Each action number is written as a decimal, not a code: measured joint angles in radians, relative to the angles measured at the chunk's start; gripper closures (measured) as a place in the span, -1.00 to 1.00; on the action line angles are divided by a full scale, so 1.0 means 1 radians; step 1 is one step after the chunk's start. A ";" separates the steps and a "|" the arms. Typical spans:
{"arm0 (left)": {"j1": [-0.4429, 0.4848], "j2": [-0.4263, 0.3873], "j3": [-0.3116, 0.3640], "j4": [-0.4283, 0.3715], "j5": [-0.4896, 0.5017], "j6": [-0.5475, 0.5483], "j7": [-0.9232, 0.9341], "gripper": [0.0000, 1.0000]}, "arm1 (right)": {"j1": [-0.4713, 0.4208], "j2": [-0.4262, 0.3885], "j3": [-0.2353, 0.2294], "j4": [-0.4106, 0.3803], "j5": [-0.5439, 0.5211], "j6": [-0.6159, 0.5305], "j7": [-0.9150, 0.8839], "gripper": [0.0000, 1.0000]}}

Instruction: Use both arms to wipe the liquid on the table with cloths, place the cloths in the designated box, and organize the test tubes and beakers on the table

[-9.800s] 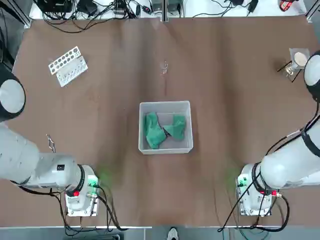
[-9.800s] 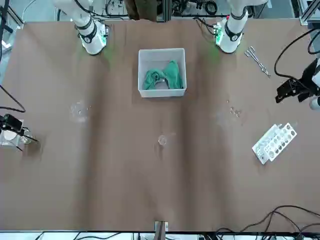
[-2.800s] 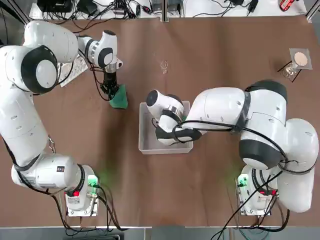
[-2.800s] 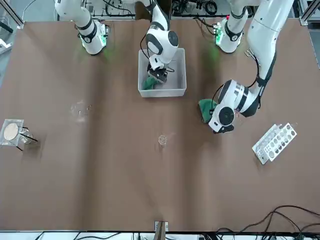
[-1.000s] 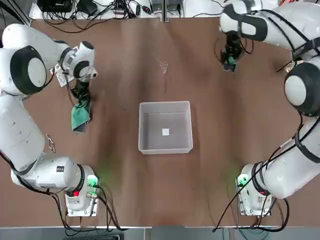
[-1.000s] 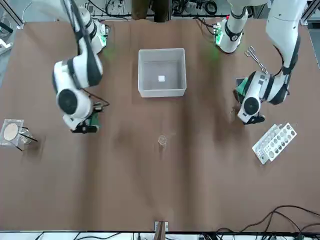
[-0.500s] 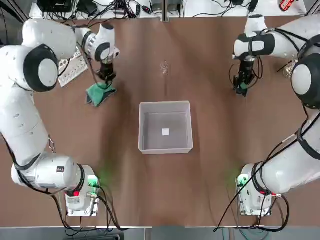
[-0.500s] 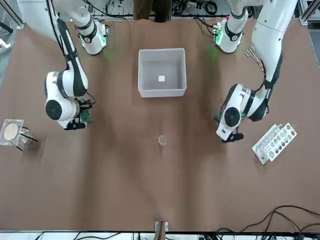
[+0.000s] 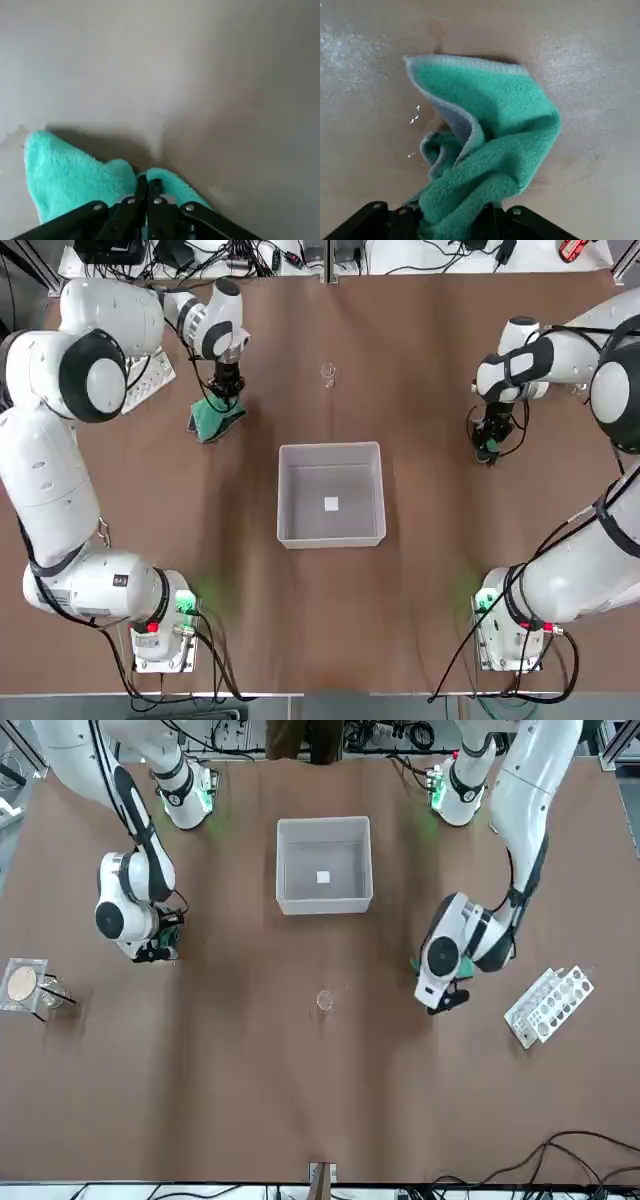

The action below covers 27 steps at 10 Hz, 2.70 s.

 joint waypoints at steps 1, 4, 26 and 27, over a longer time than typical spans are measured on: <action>-0.006 -0.002 0.056 0.001 0.000 -0.035 0.008 0.95 | 0.000 -0.005 0.000 -0.010 0.000 0.017 0.000 0.74; -0.005 -0.034 0.170 -0.047 0.014 -0.083 0.019 0.95 | -0.006 -0.011 0.062 -0.017 0.080 0.051 -0.003 0.74; 0.007 -0.242 -0.337 0.205 -0.207 -0.448 -0.363 0.95 | -0.121 0.162 0.155 0.209 0.313 -0.081 -0.329 0.93; 0.006 -0.299 -0.378 0.205 -0.254 -0.509 -0.365 0.95 | -0.135 0.162 0.128 0.210 0.295 -0.081 -0.331 0.93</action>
